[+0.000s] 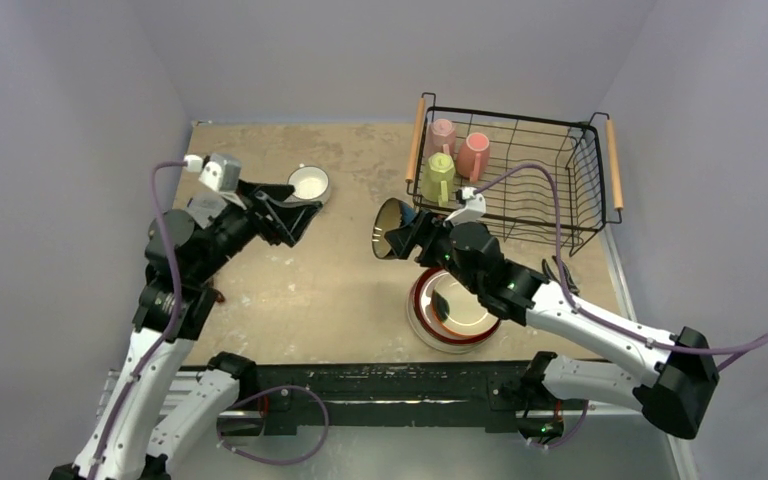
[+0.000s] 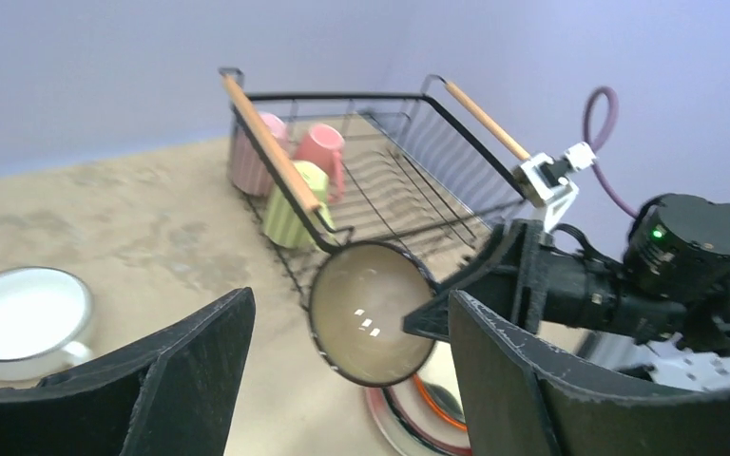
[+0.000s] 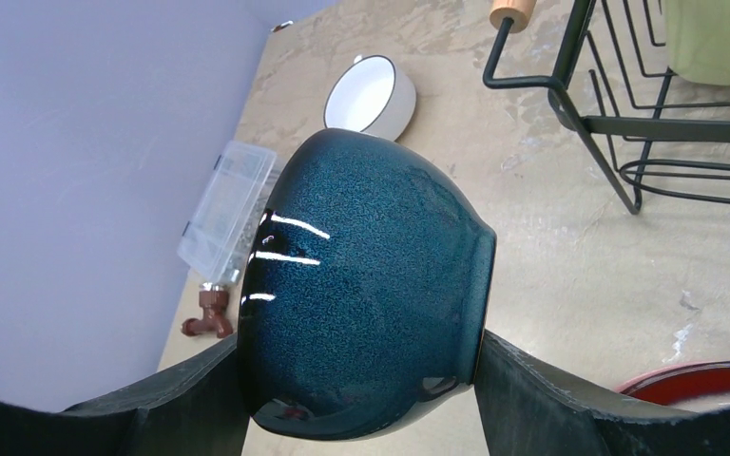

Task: Load the mixed dishes into the dish rack
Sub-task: Turn the bowl upside down on the dish rack.

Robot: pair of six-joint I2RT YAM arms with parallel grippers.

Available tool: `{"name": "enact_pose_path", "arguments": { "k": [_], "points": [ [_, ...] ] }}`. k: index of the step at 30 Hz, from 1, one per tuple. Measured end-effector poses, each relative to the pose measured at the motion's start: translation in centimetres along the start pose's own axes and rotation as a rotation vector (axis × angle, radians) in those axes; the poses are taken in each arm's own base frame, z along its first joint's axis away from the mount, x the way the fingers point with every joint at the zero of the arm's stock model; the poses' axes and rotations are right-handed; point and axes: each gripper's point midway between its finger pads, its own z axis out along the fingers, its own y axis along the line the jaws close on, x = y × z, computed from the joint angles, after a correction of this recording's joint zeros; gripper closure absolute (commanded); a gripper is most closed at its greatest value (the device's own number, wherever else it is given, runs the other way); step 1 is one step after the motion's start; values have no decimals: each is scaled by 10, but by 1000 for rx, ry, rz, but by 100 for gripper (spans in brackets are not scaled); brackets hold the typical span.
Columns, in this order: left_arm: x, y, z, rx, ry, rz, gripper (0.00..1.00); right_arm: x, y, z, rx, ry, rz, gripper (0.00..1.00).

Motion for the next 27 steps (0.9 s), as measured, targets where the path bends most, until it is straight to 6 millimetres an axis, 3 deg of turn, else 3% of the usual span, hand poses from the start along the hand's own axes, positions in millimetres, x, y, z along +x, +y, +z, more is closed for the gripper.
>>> {"name": "enact_pose_path", "arguments": {
  "k": [5, 9, 11, 14, 20, 27],
  "points": [
    [-36, 15, -23, -179, -125, 89, 26, -15, 0, -15, -13, -25, -1, 100],
    [-60, 38, -25, -325, -162, 145, 27, -25, -1, -27, -16, -44, -5, 100],
    [-62, 50, -23, -380, -159, 174, 27, -28, -4, -33, -10, -47, -13, 100],
    [-51, 73, -18, -455, -124, 213, 27, -30, -10, -40, 7, -44, -30, 100],
    [-7, 107, -3, -514, 23, 219, 31, -48, -23, -49, 84, -58, -79, 100],
    [10, 113, 7, -500, 87, 204, 32, -106, -39, -55, 201, -145, -124, 100]
  ]
}}
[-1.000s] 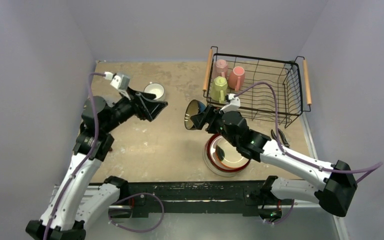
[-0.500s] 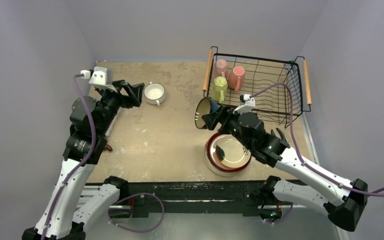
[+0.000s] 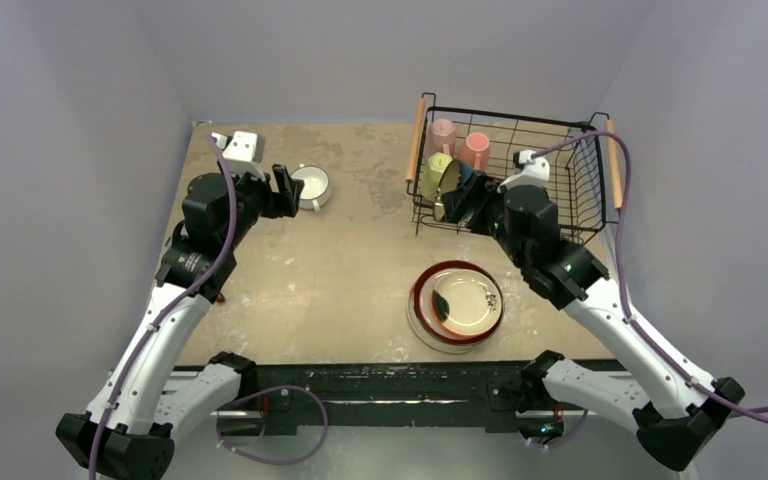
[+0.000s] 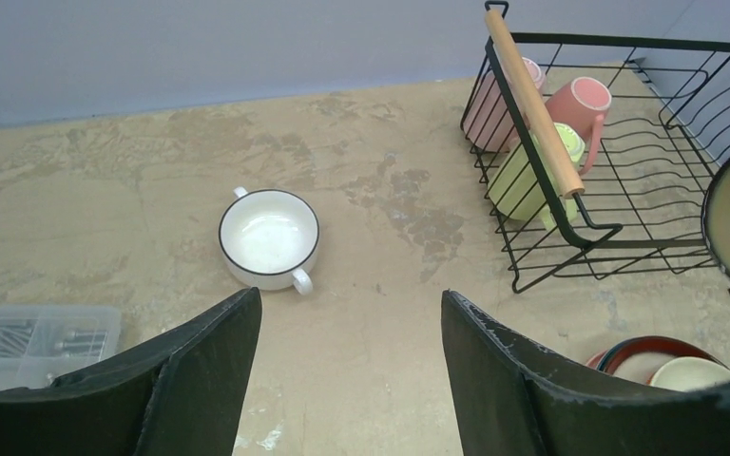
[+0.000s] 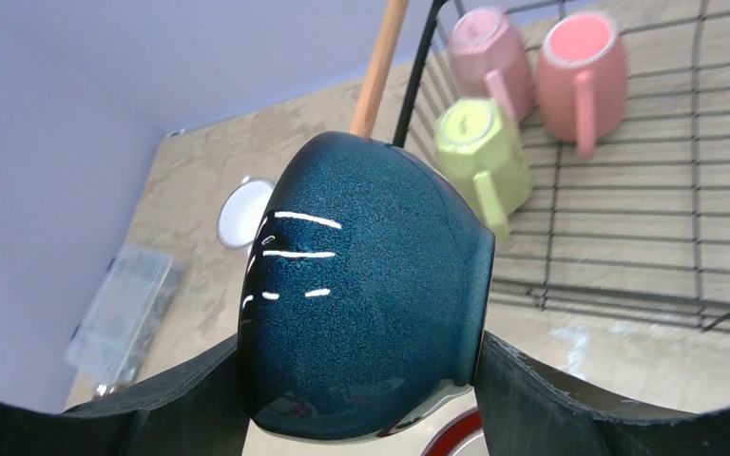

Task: Load the mixed dishes into the dish rack
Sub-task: Turn the bowl upside down on the dish rack.

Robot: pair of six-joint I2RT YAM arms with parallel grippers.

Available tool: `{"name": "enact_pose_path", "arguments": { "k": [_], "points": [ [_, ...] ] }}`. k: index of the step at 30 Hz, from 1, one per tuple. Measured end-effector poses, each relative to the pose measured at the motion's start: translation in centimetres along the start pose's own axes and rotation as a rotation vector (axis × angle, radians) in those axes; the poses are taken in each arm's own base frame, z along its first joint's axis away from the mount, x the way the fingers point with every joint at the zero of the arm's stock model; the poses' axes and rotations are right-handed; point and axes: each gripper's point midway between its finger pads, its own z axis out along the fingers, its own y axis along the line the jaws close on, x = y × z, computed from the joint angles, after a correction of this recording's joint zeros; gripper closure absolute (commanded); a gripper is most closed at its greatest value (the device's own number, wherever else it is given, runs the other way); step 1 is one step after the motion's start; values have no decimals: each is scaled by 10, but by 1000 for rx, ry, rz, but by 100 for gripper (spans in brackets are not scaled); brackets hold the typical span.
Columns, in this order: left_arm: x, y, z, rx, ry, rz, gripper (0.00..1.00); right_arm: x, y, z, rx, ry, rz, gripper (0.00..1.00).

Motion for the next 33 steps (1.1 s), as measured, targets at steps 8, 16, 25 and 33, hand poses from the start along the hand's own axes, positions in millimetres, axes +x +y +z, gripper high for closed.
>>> {"name": "enact_pose_path", "arguments": {
  "k": [8, 16, 25, 33],
  "points": [
    [2, -4, 0, 27, 13, -2, 32, -52, -29, 37, 189, -30, -104, 100],
    [1, -6, 0, 34, 11, -3, 32, -59, -83, 90, 433, 72, -256, 100],
    [-2, -6, 0, 34, 10, -12, 32, -49, -124, 122, 624, 165, -424, 100],
    [0, -1, 7, 20, 28, -26, 33, -4, -177, 148, 784, 325, -534, 100]
  ]
}}
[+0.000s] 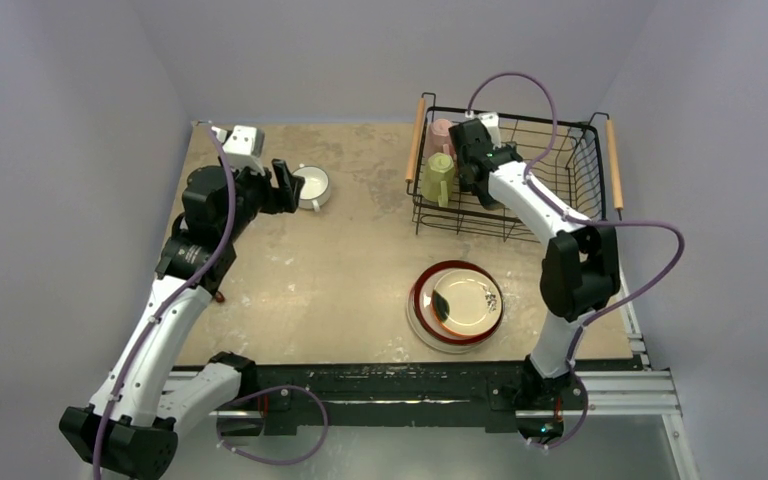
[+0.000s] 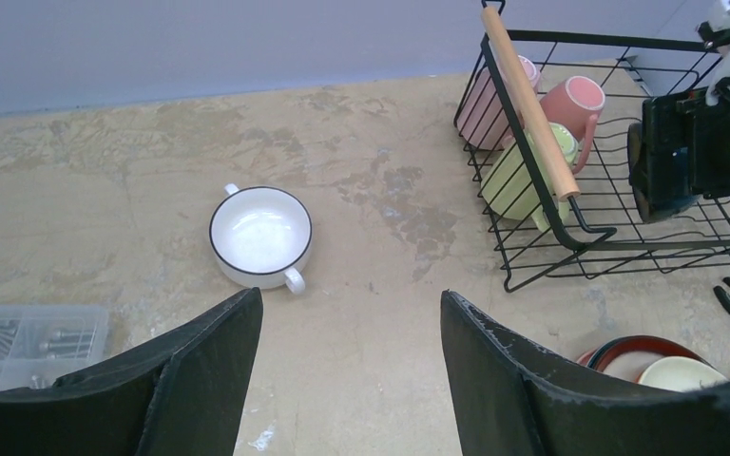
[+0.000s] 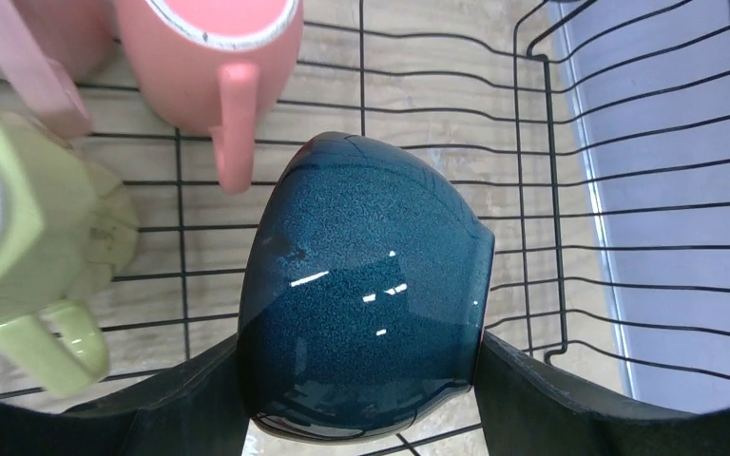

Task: Load the mixed dishes into the dish rack
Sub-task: Turn the bowl upside down on the dish rack.

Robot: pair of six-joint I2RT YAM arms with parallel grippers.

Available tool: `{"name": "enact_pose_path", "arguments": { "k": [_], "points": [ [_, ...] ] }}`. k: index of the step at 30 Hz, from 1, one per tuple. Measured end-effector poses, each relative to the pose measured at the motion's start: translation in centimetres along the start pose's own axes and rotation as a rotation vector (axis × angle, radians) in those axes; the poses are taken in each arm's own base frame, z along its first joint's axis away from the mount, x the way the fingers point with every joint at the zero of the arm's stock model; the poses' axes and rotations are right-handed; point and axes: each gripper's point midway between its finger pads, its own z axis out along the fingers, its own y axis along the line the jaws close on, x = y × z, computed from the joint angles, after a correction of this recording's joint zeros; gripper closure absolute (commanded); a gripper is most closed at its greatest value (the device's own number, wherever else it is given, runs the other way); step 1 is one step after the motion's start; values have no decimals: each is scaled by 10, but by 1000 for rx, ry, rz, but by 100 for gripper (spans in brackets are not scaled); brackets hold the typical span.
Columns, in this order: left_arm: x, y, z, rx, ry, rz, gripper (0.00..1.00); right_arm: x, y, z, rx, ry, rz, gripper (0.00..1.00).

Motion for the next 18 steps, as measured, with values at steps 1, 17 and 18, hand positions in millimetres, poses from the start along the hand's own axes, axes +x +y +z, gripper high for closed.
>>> {"name": "enact_pose_path", "arguments": {
  "k": [1, 17, 18],
  "points": [
    [1, 1, 1, -2, 3, -2, 33, 5, 0, 5, 11, 16, -13, 100],
    [6, 12, 8, -15, 34, -61, 34, 40, 2, 43, 131, 107, -168, 93],
    [7, 12, 9, -13, 38, -64, 34, 40, 2, 44, 134, 107, -174, 91]
  ]
}}
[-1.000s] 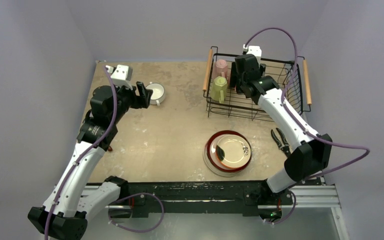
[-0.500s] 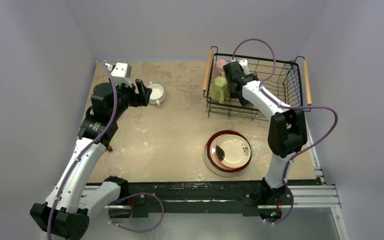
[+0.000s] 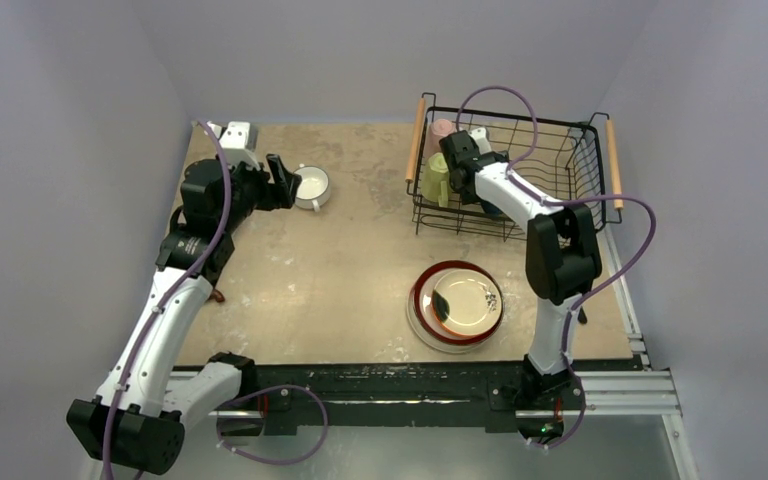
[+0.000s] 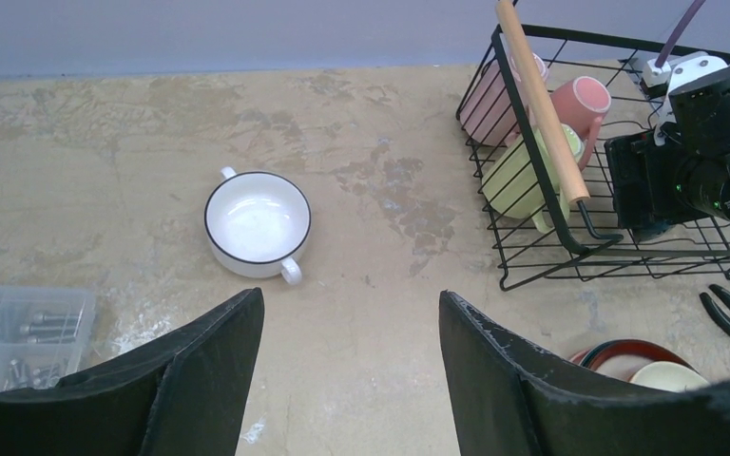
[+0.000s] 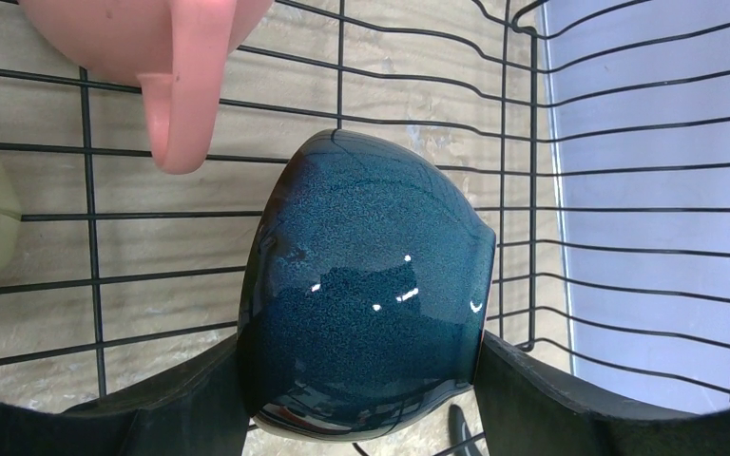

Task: Load the mixed dishes into the dish rack
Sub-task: Turn the bowl upside down on the dish rack.

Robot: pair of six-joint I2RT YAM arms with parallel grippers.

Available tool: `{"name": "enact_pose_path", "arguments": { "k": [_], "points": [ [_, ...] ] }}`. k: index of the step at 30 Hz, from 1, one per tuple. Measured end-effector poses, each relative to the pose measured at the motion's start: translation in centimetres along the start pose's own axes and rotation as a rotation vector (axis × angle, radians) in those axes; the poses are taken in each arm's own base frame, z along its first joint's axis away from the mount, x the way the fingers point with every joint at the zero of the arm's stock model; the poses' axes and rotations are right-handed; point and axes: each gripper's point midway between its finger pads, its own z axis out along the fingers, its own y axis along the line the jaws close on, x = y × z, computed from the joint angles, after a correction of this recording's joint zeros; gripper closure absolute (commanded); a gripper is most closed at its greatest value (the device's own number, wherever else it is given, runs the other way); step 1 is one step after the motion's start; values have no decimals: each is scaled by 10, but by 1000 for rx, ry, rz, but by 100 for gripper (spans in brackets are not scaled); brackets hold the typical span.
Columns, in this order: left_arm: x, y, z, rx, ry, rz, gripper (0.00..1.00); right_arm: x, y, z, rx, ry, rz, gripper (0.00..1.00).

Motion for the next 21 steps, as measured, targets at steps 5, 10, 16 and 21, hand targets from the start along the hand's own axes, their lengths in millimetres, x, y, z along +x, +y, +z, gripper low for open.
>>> {"name": "enact_pose_path", "arguments": {
  "k": [5, 10, 16, 21],
  "points": [
    [3, 0, 2, 6, 14, -17, 34, -1, 2, 0, -11, -3, -12, 82],
    [3, 0, 2, 9, 15, -21, 35, -2, 5, 0, -28, -6, -27, 53],
    [6, 2, 5, 6, 27, -28, 35, -4, 17, -9, -70, -24, -60, 9],
    [6, 2, 5, 6, 31, -28, 35, 1, 34, -15, -172, -20, -59, 1]
  ]
}}
